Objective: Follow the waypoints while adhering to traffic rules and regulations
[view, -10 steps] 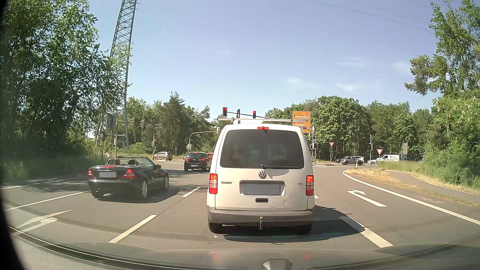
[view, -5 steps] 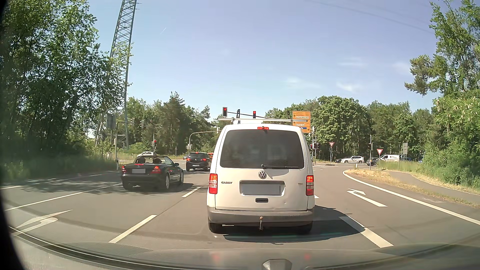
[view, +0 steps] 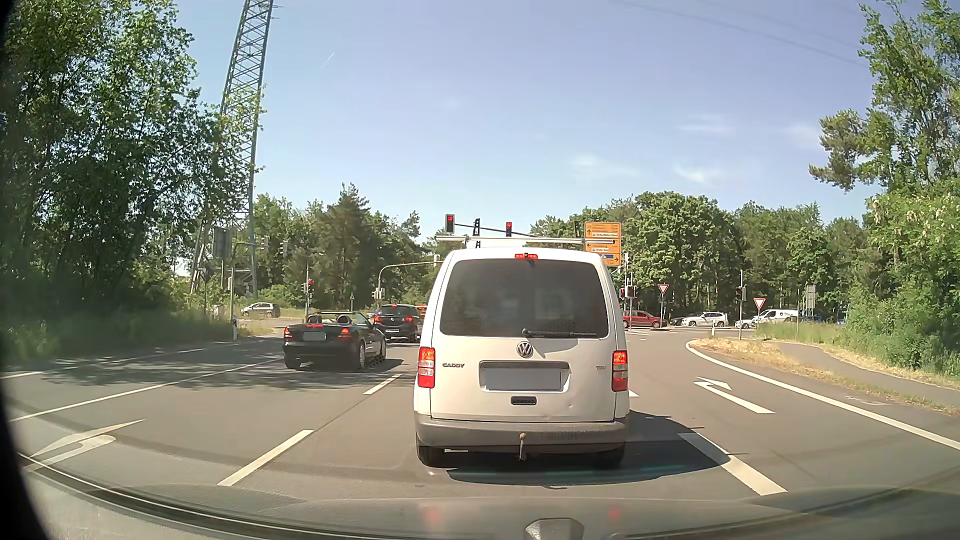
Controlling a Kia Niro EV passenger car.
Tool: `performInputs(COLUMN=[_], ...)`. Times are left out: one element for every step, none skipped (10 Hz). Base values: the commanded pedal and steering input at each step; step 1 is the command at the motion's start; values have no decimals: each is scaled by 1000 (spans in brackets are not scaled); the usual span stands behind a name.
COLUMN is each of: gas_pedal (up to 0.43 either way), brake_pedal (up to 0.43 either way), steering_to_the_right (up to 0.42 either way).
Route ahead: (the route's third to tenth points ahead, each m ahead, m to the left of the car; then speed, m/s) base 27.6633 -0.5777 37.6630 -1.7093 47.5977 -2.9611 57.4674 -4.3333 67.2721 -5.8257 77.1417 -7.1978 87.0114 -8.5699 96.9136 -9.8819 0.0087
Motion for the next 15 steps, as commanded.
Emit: performInputs(gas_pedal=[0,0,0,0,0,0,0,0,0,0,0,0,0,0,0], brake_pedal=[250,250,250,250,250,256,250,250,250,250,250,250,250,250,256], steering_to_the_right=[6,7,6,7,6,7,7,7,6,7,7,7,7,7,6])
